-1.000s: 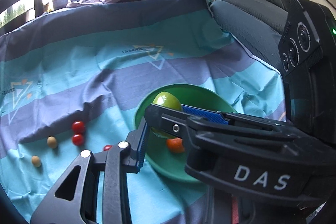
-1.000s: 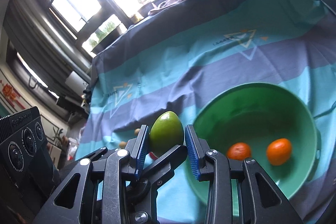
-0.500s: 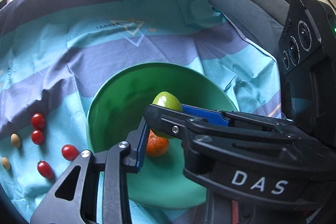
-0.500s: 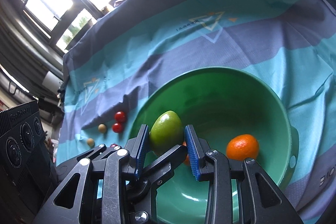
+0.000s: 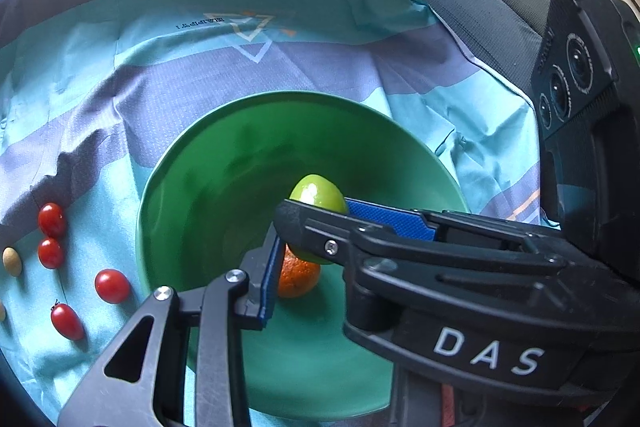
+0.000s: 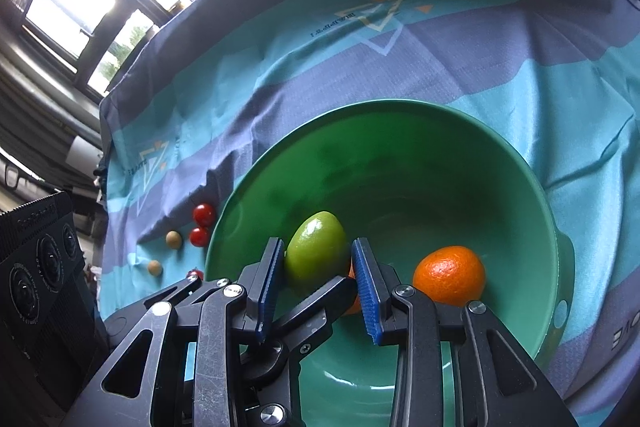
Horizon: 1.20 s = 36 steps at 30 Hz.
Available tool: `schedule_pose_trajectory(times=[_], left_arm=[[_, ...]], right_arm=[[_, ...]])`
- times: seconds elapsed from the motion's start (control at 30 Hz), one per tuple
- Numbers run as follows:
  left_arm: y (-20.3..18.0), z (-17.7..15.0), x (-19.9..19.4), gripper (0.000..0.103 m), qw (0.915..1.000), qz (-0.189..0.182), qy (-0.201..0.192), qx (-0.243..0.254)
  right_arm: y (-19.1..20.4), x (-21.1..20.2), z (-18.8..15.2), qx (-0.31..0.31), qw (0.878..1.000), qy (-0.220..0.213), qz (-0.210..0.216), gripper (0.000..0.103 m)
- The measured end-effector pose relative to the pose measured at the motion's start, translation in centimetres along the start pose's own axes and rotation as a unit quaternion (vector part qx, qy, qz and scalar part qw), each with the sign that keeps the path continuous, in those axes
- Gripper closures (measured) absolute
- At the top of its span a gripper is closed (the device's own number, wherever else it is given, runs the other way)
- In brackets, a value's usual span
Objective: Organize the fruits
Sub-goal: 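Carry the green-yellow tomato over the green bowl and open the right gripper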
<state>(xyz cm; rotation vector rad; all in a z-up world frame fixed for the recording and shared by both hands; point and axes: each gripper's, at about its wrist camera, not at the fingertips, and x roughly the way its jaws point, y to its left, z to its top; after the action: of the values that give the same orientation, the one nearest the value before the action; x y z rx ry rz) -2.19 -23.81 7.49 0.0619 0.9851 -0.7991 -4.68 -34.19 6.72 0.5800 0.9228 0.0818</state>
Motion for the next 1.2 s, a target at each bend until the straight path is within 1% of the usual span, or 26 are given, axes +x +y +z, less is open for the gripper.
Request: schedule_pose_trajectory(times=[0.6, 1.2], left_arm=[[0.2, 0.1, 0.9, 0.07, 0.9999, 0.0, 0.013, -0.008], [0.2, -0.1, 1.6, 0.069, 0.9995, -0.002, 0.026, -0.019]], right_arm=[[-0.6, 0.4, 0.1, 0.003, 1.0, 0.009, -0.006, 0.065], [-0.7, 0.9, 0.0, 0.008, 0.999, 0.02, -0.027, 0.065]])
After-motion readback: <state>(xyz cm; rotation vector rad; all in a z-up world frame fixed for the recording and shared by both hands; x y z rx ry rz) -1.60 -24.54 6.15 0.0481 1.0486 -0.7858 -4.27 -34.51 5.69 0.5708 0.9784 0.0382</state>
